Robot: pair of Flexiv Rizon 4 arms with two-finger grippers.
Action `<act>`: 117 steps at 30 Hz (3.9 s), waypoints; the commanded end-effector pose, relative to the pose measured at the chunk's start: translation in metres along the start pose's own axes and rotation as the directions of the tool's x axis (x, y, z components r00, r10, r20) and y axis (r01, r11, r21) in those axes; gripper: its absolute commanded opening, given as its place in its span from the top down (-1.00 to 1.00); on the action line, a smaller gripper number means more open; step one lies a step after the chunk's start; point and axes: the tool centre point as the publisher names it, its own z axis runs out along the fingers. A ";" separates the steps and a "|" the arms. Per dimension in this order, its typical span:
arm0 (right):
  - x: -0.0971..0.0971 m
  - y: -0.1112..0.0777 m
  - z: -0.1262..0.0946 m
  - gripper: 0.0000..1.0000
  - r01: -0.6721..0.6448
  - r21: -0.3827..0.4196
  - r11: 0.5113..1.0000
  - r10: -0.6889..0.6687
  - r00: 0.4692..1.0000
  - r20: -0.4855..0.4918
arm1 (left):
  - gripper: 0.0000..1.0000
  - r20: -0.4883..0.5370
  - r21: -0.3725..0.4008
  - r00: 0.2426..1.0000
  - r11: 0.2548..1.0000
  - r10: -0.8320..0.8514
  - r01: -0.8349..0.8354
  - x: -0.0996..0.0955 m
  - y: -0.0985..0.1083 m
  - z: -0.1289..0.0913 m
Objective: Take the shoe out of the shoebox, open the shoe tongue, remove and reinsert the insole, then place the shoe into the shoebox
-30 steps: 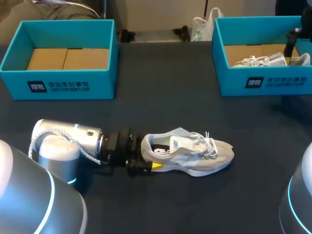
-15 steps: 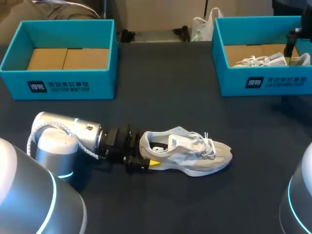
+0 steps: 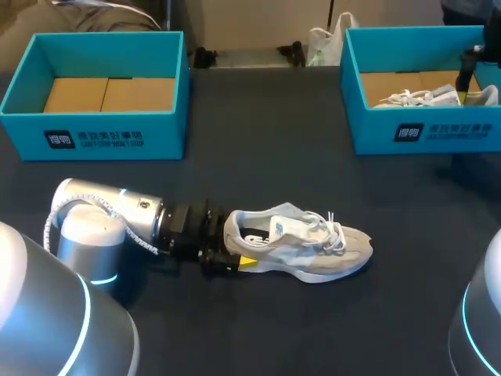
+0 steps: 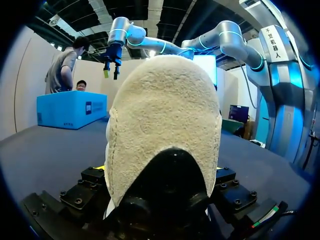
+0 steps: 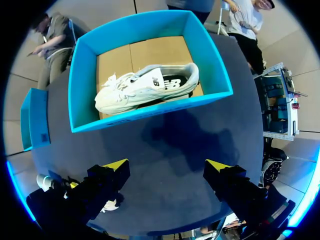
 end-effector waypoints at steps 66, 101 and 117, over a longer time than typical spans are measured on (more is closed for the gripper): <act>0.207 -0.175 -0.005 -1.00 0.045 -0.012 0.999 -0.046 0.995 -0.083 | 1.00 0.000 -0.001 1.000 1.000 -0.001 0.001 -0.001 -0.001 0.000; 0.339 -0.284 0.030 -1.00 0.037 -0.044 0.998 -0.034 0.998 0.054 | 1.00 0.000 -0.001 1.000 1.000 -0.001 0.001 -0.001 -0.001 0.000; 0.362 -0.293 0.056 -1.00 0.050 -0.127 0.991 -0.027 0.984 0.178 | 1.00 0.000 -0.001 1.000 1.000 -0.001 0.001 -0.001 -0.001 0.000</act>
